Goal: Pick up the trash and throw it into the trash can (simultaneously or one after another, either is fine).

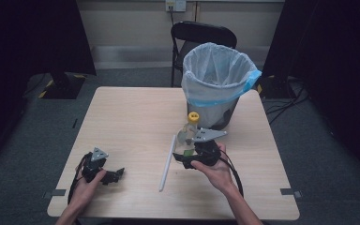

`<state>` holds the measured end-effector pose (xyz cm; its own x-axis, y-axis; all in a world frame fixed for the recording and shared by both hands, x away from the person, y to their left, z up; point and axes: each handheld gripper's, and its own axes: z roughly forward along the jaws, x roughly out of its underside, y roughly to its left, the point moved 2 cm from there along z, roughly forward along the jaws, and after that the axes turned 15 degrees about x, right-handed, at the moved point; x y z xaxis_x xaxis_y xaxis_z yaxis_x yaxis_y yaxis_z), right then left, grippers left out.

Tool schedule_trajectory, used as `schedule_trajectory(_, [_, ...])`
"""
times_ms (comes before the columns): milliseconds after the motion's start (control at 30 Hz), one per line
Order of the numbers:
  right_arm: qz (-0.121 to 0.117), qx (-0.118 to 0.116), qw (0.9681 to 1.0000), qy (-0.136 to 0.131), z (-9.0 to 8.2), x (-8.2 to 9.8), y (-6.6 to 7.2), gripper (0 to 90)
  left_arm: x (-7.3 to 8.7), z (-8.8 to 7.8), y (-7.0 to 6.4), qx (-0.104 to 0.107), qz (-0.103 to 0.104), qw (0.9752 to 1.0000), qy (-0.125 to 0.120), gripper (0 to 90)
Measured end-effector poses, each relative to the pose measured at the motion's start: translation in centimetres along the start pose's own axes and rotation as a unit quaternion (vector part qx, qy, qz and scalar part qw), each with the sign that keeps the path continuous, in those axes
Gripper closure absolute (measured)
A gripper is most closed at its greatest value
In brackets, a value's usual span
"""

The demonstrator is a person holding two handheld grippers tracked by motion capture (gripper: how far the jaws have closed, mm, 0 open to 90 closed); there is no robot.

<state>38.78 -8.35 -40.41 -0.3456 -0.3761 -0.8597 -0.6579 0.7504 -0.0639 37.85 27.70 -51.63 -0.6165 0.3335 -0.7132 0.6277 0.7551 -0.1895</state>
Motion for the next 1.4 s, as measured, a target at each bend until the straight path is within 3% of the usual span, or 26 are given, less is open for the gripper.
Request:
schedule_trajectory(367, [0.009,0.000,0.9999,-0.014,-1.6,-1.9,-1.3,27.8,0.0,-0.1,0.1,0.001,0.004,1.0000,0.005,0.0])
schedule_trajectory(933, [0.001,0.006,0.9994,-0.033,-3.2,-6.1,-2.9,27.8,0.0,-0.1,0.1,0.002,0.006,1.0000,0.006,0.0])
schedule_trajectory(1400, [0.009,0.017,0.9972,-0.072,-4.9,-9.5,-4.6,27.7,0.0,-0.1,0.1,0.002,0.006,1.0000,0.006,0.0])
